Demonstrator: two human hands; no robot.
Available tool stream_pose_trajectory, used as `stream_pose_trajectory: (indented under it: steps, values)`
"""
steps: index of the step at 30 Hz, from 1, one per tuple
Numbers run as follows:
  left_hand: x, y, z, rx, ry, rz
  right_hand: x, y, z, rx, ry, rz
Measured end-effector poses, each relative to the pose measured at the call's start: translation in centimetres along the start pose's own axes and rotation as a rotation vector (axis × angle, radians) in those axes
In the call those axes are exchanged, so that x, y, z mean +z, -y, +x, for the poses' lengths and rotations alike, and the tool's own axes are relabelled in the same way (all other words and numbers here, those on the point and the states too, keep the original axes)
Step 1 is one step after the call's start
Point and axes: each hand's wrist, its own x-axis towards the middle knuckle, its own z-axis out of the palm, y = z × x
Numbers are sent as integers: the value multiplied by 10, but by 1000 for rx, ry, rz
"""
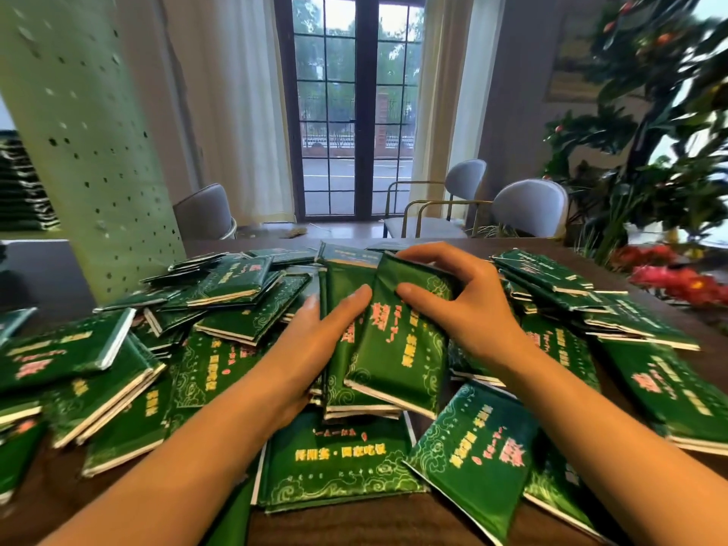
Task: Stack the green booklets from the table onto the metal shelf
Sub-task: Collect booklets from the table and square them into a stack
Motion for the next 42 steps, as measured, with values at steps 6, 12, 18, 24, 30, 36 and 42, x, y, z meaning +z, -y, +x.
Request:
stream_pose_trajectory:
  steps: [6,12,18,24,30,36,42]
  values:
    - [0,2,-1,75,13,87,12,2,-5,-303,-37,-260]
    - [-3,2,1,91,75,136,21,3,0,-411,21,-308]
    - [-8,1,4,44,74,157,24,-4,10,-405,51,-391]
    - [-10,-10,4,61,-97,15,30,-11,25,-143,22,-244]
    - [-38,-32,17,255,-500,-142,42,-18,40,174,69,-120]
    - [-71,-44,23,445,-782,-165,86,-12,58,402,190,-173]
    - [-91,-42,29,446,-889,-255,122,-10,74,494,256,-373]
